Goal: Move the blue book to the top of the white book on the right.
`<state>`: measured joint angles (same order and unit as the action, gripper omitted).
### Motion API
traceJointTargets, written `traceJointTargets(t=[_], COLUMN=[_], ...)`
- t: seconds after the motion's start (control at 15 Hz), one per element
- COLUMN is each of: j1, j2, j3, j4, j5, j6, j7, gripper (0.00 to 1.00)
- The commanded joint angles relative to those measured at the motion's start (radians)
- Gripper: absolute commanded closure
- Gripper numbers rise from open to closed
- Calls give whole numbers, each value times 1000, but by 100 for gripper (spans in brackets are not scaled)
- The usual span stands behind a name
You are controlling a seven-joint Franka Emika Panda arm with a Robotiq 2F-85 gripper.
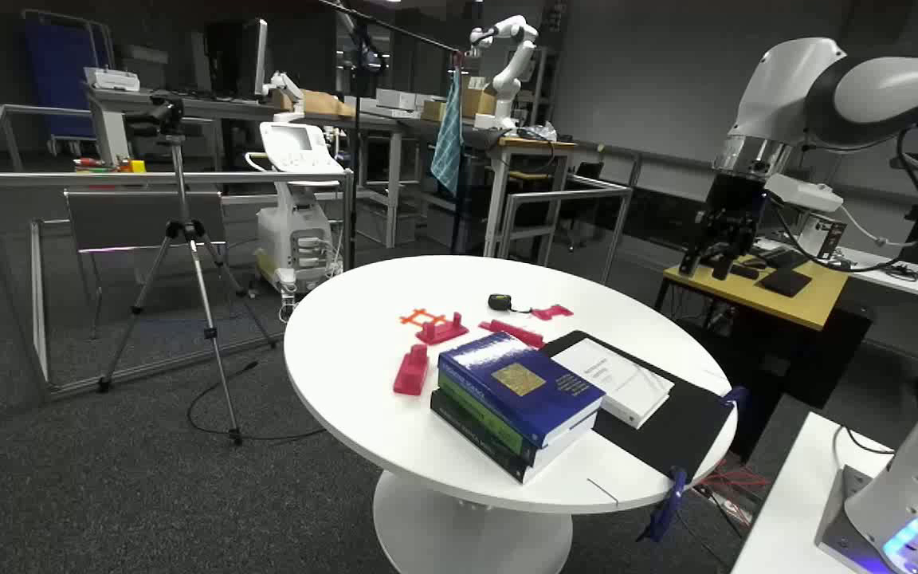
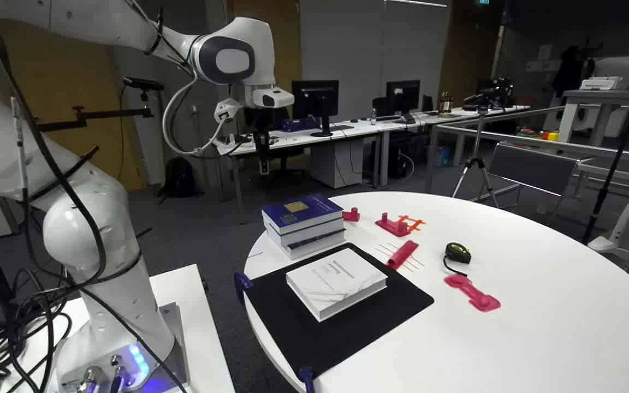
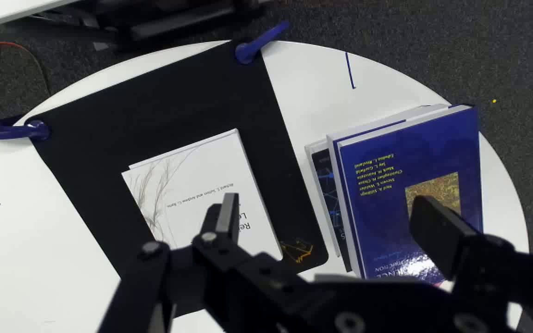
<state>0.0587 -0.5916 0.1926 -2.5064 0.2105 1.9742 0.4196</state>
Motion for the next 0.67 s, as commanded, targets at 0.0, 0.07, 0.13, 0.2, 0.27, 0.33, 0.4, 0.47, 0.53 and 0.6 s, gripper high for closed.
traceJointTargets(t=[0.0, 0.07, 0.13, 0.2, 0.27, 0.33, 0.4, 0.47, 0.53, 0.6], j1=[1, 1, 1, 1, 1, 1, 1, 7, 11, 18], j2=[0, 0, 0, 0, 0, 0, 0, -1, 3, 13], j3=[-1, -1, -1, -1, -1, -1, -1, 6, 15, 28], j4=[2, 2, 2, 2, 2, 2, 2, -9, -16, -22], j5=[-1, -1, -1, -1, -1, -1, -1, 9, 11, 12], j6=[-2, -2, -2, -2, -2, -2, -2, 36, 65, 103], j7=[0, 0, 0, 0, 0, 0, 0, 2, 3, 8], gripper=[0, 0, 0, 0, 0, 0, 0, 0, 0, 0])
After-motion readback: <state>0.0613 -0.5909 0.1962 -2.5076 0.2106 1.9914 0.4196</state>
